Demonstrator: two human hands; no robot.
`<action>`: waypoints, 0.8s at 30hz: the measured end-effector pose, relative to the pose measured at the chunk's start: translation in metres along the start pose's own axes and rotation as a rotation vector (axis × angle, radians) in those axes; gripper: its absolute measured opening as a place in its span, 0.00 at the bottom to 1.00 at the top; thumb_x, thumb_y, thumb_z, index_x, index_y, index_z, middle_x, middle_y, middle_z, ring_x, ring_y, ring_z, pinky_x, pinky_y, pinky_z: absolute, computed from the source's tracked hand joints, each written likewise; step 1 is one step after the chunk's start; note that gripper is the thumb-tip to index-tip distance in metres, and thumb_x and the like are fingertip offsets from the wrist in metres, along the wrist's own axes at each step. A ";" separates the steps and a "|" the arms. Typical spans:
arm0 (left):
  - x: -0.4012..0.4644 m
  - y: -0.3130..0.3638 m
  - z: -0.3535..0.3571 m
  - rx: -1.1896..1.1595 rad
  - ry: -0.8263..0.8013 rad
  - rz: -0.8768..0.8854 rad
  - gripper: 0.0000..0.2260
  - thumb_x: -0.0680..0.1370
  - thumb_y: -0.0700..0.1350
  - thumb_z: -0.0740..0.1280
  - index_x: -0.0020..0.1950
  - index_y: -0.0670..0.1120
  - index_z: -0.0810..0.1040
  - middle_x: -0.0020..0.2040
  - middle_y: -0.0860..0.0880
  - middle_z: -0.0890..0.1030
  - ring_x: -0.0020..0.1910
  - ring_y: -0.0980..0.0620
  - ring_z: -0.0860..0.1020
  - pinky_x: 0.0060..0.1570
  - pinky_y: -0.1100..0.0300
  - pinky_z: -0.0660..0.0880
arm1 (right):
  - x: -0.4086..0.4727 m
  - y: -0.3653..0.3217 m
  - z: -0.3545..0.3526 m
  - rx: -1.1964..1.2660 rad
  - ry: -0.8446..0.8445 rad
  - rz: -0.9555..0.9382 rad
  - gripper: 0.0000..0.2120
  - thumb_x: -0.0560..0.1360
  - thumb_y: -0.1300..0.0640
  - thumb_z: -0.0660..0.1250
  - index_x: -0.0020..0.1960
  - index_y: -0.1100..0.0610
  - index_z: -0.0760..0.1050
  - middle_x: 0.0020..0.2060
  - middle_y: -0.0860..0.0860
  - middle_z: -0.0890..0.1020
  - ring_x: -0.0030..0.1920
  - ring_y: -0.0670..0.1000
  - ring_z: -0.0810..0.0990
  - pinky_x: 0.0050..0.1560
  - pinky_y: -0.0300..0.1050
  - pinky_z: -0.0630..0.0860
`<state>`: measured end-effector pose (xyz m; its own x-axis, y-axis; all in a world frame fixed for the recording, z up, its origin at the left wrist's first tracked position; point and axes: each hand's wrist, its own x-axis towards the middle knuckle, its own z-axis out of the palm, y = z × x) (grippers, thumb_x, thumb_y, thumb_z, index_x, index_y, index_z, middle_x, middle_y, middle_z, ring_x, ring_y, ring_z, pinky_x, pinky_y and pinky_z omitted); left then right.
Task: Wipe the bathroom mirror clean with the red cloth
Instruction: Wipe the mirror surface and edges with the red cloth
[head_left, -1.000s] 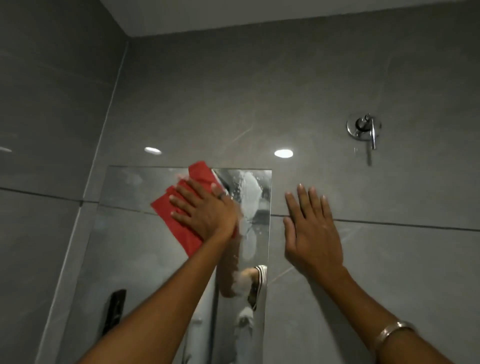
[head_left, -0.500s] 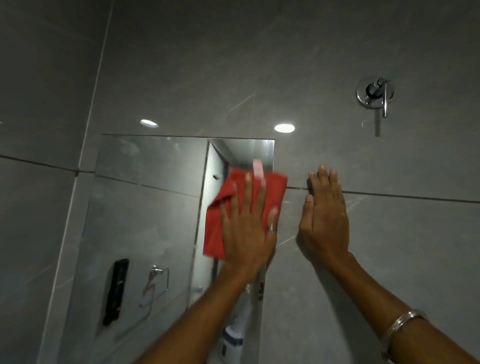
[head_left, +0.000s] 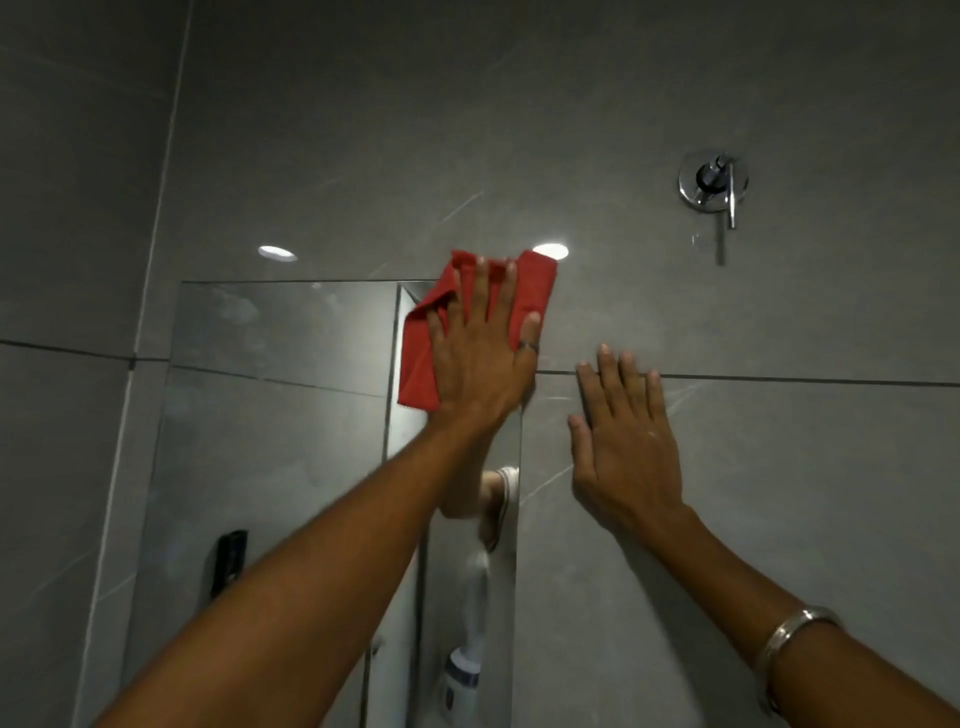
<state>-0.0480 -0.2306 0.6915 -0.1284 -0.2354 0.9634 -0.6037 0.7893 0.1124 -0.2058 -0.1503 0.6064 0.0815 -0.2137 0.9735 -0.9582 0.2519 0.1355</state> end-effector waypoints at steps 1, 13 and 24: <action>0.012 0.003 -0.003 0.019 0.006 -0.004 0.32 0.85 0.62 0.48 0.84 0.52 0.38 0.85 0.48 0.38 0.84 0.40 0.44 0.80 0.36 0.42 | 0.003 0.001 0.000 -0.038 -0.012 -0.020 0.31 0.83 0.44 0.48 0.84 0.54 0.51 0.84 0.55 0.50 0.84 0.56 0.45 0.83 0.60 0.46; -0.004 0.002 0.010 0.076 0.067 -0.026 0.31 0.85 0.63 0.47 0.85 0.51 0.46 0.86 0.46 0.46 0.83 0.39 0.55 0.80 0.35 0.48 | -0.007 -0.012 0.007 -0.055 -0.023 0.015 0.32 0.85 0.44 0.46 0.85 0.53 0.44 0.84 0.55 0.44 0.84 0.56 0.40 0.83 0.61 0.41; -0.262 -0.031 0.088 0.044 -0.002 -0.023 0.31 0.84 0.64 0.48 0.85 0.55 0.47 0.86 0.50 0.45 0.81 0.39 0.55 0.76 0.36 0.48 | -0.113 -0.029 0.015 0.028 -0.051 0.056 0.30 0.85 0.49 0.51 0.83 0.59 0.50 0.83 0.61 0.53 0.83 0.62 0.50 0.82 0.60 0.43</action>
<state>-0.0652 -0.2434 0.4140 -0.1158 -0.2545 0.9601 -0.6409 0.7576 0.1236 -0.1908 -0.1478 0.4898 0.0138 -0.2480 0.9687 -0.9682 0.2387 0.0750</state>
